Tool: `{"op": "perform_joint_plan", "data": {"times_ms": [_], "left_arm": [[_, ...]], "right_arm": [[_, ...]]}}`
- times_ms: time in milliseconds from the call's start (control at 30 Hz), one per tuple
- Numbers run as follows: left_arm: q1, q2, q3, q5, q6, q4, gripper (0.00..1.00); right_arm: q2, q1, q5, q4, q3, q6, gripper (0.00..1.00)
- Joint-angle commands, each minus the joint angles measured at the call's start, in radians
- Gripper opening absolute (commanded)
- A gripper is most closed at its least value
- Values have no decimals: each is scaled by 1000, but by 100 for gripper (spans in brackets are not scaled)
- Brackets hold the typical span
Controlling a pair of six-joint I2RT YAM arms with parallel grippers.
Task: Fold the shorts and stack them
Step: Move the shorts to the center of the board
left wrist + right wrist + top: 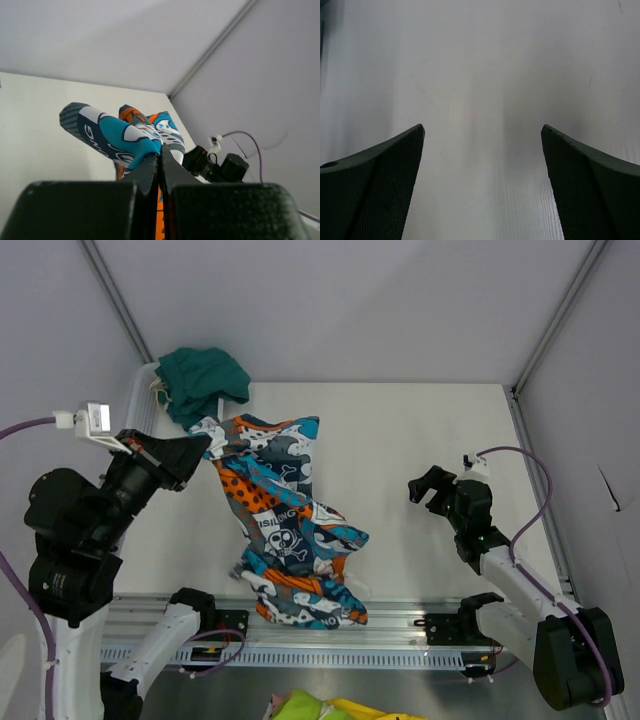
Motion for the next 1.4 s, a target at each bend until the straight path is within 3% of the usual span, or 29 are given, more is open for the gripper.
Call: {"op": "perform_joint_plan", "data": {"times_ms": [0,167,300,367,400,433,567,667,767,867,933,1067,1233,1367], "left_arm": [[-5,49,-55,128,-53,93,0],[-34,142,-201,110,-81,249,0],[-88,237,-259,-8,-64,303,0],[-91,297,-288,-50,-65,332,22],[-93,322,-296,-72,-58,332,47],[-93,355,-275,-91,-55,308,98],[-93,507,-177,-102,22,104,99],[-102,453,-248,-106,28,153,99],[-103,331,-331,-154,27,158,99],[-103,224,-380,-180,39,109,99],[-103,157,-387,-189,45,66,99],[-103,77,-404,-206,66,3,99],[-103,47,-416,-206,79,-23,99],[-103,50,-427,-186,85,-37,99]], "right_arm": [[5,7,0,43,38,-15,99],[-1,5,-32,57,31,-27,99],[2,10,-164,138,14,-48,100],[11,15,-240,169,9,-59,100],[16,22,-262,192,11,-61,100],[33,28,-283,201,12,-64,99],[94,71,-461,264,31,-94,100],[155,172,-524,270,87,-142,99],[260,304,-448,134,211,-231,99],[404,352,-454,19,335,-230,97],[511,386,-486,-64,398,-231,91],[631,447,-416,-194,543,-242,89],[786,452,-445,-294,650,-254,88],[887,465,-489,-394,733,-272,78]]}}
